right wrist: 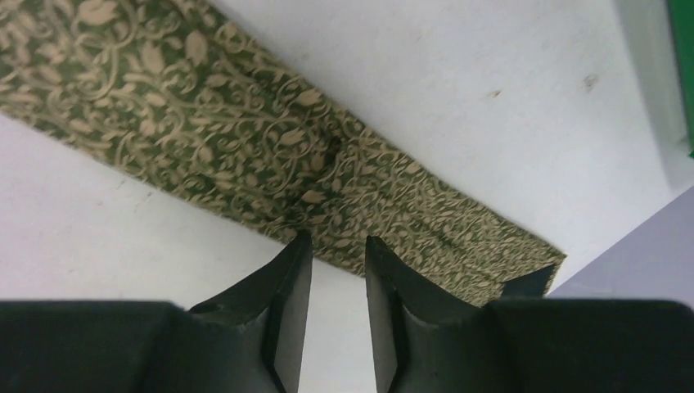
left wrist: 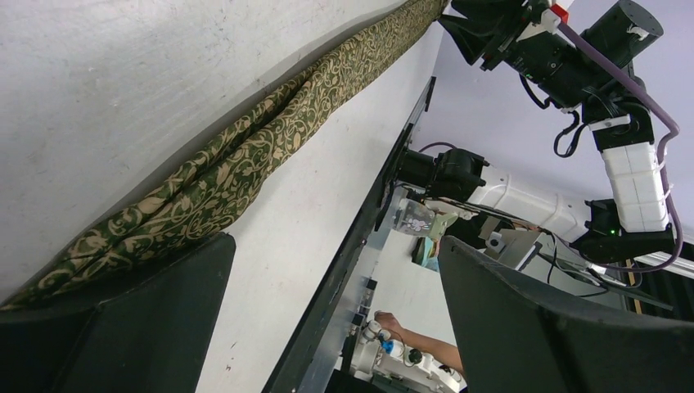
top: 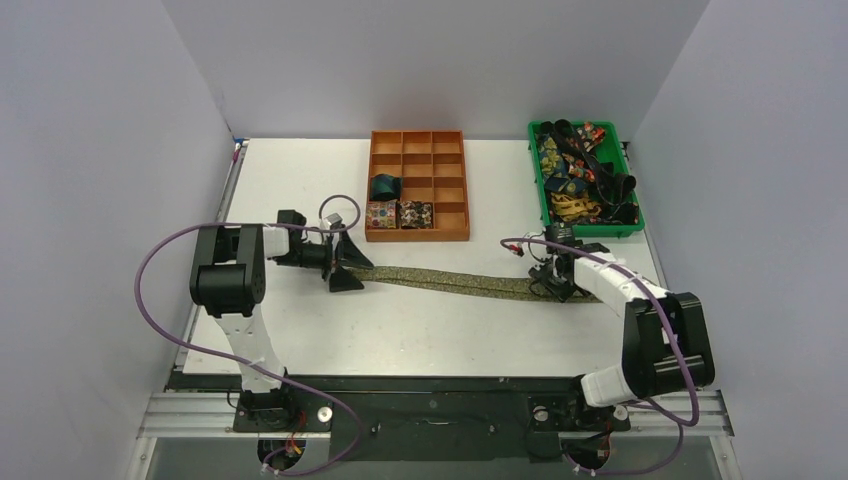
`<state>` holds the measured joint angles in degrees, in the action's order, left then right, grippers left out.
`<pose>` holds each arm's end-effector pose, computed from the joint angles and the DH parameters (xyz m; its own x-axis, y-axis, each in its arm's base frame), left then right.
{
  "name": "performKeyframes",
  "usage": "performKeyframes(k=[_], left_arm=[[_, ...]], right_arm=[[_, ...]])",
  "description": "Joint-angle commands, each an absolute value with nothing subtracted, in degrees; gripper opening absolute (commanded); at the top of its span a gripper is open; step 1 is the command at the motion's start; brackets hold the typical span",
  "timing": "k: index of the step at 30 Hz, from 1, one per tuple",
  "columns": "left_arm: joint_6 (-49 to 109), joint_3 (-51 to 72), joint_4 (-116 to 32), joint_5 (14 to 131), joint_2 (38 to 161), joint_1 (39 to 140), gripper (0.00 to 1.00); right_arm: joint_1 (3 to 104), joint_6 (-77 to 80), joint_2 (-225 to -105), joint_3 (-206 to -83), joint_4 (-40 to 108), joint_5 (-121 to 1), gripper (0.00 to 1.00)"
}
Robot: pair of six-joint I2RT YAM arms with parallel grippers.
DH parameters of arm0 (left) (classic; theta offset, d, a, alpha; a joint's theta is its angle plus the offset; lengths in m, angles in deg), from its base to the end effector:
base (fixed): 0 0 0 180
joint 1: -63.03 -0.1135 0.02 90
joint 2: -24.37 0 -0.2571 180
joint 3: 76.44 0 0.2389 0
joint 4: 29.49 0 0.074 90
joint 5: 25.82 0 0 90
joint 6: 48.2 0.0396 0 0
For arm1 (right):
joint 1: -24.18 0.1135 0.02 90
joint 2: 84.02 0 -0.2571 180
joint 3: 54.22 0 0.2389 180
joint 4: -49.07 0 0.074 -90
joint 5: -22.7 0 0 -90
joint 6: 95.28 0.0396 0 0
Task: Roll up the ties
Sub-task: Flatten out the tie at the center of the board.
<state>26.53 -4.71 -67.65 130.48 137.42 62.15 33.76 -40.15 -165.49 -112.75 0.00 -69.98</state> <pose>0.3170 -0.0314 0.1039 -0.9908 -0.1211 0.0610 -0.1036 0.3862 -0.9166 0.2339 0.0376 0.1666 -0.6826 -0.6944 -0.2280 -0.6609 0.7196 -0.2131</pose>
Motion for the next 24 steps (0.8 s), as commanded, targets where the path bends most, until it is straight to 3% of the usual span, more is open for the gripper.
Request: performKeyframes(k=[1,4,11,16,24], left_arm=[[31.42,-4.47,-70.17,121.84,140.15,60.39,0.97],[31.11,-4.90,-70.17,121.41,139.40,59.78,0.97],[30.31,-6.40,-69.14,120.84,137.71,59.78,0.97],[33.82,-5.47,-72.61,123.35,135.78,59.96,0.97],[36.46,-3.23,-74.68,126.85,128.17,59.84,0.97]], right_arm=[[34.43,-39.65,-167.71,-111.31,9.61,-75.76,0.24],[34.33,-41.38,-169.20,-110.15,12.36,-77.86,0.15],[33.78,-43.20,-174.41,-111.28,15.53,-77.93,0.11],[32.89,-45.30,-174.87,-112.78,13.98,-77.36,0.11],[31.95,-49.54,-160.55,-113.15,1.38,-69.41,0.20]])
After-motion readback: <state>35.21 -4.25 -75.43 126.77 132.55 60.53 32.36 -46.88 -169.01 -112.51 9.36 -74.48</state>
